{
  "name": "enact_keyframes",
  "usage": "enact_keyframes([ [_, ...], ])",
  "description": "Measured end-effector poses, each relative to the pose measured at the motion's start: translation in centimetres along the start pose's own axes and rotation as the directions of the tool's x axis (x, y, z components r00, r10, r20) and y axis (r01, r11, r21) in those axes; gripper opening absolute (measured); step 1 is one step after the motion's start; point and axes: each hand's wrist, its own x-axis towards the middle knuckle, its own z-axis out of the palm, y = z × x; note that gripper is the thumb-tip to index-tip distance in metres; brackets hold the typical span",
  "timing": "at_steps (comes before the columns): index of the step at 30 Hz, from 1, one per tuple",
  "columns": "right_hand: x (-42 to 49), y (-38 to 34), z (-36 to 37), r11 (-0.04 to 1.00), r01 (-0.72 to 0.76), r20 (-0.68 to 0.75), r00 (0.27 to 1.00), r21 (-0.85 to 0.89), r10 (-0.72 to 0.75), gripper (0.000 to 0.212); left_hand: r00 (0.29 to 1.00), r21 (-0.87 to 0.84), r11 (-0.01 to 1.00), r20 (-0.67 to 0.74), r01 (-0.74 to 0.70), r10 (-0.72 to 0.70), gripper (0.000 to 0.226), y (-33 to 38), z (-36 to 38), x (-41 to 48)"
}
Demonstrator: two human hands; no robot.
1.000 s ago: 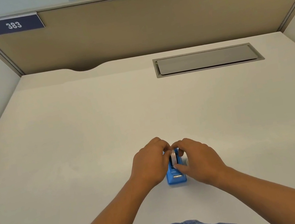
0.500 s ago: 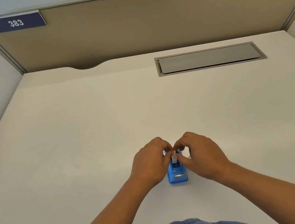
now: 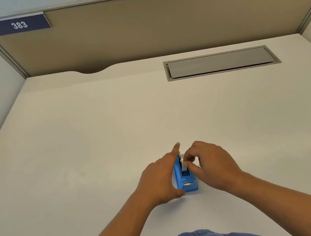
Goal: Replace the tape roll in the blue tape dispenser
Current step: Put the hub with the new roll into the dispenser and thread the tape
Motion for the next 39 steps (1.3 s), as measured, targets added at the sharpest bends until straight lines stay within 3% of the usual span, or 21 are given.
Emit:
enact_keyframes([
  [4,-0.5,-0.6,-0.1,1.0,0.021,0.011,1.0,-0.006,-0.021,0.004,0.996,-0.053,0.998,-0.078,0.037,-0.041,0.118,-0.3,0.7,0.0],
  [10,-2.4,-1.3,-0.1,0.996,0.081,0.041,0.996,-0.027,-0.08,0.009,0.995,-0.067,0.997,-0.087,0.044,-0.049,0.118,-0.4,1.0,0.1],
  [16,-4.9,-1.6,0.2,0.966,0.22,0.046,0.975,-0.139,-0.216,0.004,0.994,-0.054,0.997,-0.095,0.051,-0.056,0.119,-0.6,0.9,0.0],
  [20,-5.8,-1.0,1.0,0.937,0.275,0.03,0.961,-0.214,-0.275,0.016,0.993,-0.065,0.997,-0.103,0.043,-0.05,0.119,-0.7,1.3,0.2],
  [26,-5.8,0.3,2.8,0.886,0.369,0.027,0.926,-0.281,-0.377,0.017,0.993,-0.093,0.995,-0.108,0.04,-0.05,0.118,-0.9,1.8,0.1],
  [34,-5.1,2.3,4.8,0.805,0.463,-0.086,0.846,-0.372,-0.526,0.016,0.998,-0.163,0.987,-0.063,0.009,-0.02,0.118,-0.7,1.8,-0.3],
  [39,-5.6,3.3,5.7,0.824,0.437,-0.111,0.857,-0.359,-0.503,0.017,0.993,-0.158,0.987,-0.114,0.007,-0.026,0.116,-0.3,2.1,-0.5],
])
